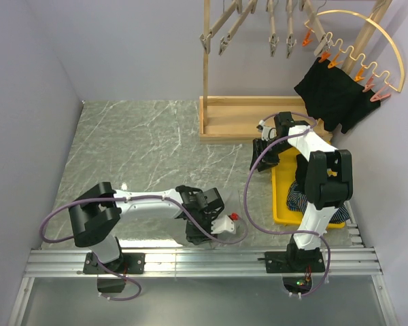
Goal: Clip the underwear to the hanger
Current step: Flatten out the underwear at the center of the board, then pick up the hanger from the clothesline.
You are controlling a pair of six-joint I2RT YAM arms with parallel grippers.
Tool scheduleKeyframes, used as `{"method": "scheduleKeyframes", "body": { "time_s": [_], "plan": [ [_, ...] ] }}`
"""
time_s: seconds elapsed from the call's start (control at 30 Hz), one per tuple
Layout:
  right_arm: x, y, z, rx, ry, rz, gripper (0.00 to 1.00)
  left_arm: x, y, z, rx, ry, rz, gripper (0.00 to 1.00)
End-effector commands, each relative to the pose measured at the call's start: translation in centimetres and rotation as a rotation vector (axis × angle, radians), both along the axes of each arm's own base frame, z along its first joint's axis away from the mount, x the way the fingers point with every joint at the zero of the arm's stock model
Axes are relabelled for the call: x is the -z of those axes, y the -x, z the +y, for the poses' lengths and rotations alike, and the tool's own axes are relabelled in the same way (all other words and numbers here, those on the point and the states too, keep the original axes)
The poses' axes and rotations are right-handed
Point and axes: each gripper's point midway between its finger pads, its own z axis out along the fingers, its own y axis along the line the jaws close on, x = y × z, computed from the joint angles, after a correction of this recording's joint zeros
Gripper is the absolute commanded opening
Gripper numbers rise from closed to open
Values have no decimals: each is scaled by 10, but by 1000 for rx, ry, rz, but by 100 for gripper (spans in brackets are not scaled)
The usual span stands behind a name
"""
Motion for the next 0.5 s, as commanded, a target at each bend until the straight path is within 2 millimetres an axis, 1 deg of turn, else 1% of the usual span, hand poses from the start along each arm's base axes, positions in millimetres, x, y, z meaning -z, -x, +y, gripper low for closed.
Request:
{"method": "scheduleKeyframes", "body": {
  "time_s": [0.0, 0.03, 0.07, 0.1, 0.13, 0.17, 0.2, 0.27, 0.3, 0.33, 0.37, 0.4, 0.43, 0.47],
  "plan": [
    [-27, -10, -1, -6, -21, -74, 52, -57, -24, -29, -106, 163, -18, 46],
    [-30, -11, -1, -6, -25, -82, 53, -71, -35, -34, -138, 200, -17, 49],
    [-33, -12, -1, 0, -29, -90, 53, -86, -50, -31, -199, 226, 17, 54],
    [-37, -13, -1, 4, -34, -97, 54, -120, -70, -42, -238, 306, -7, 55],
    [-42, -16, 0, 4, -44, -109, 54, -139, -82, -44, -267, 348, -10, 56],
    [-46, -16, 1, 10, -49, -113, 54, -157, -105, -37, -337, 382, -20, 56],
    [-48, -17, 1, 13, -52, -121, 54, -198, -123, -44, -360, 481, -58, 57],
    [-56, -19, 1, 25, -60, -140, 55, -242, -152, -41, -433, 587, -106, 58],
    [-58, -20, 1, 27, -62, -151, 55, -285, -184, -33, -527, 685, -171, 59],
    [-60, -20, 1, 29, -61, -158, 55, -305, -201, -27, -586, 730, -207, 60],
    [-64, -20, 0, 37, -58, -167, 55, -323, -226, -10, -669, 767, -246, 60],
    [-66, -21, 0, 40, -58, -176, 55, -362, -243, -6, -732, 865, -293, 60],
    [-67, -21, -1, 42, -54, -183, 55, -378, -260, 6, -798, 896, -357, 60],
    [-68, -21, -2, 46, -50, -189, 55, -395, -271, 15, -867, 945, -377, 61]
  ]
}}
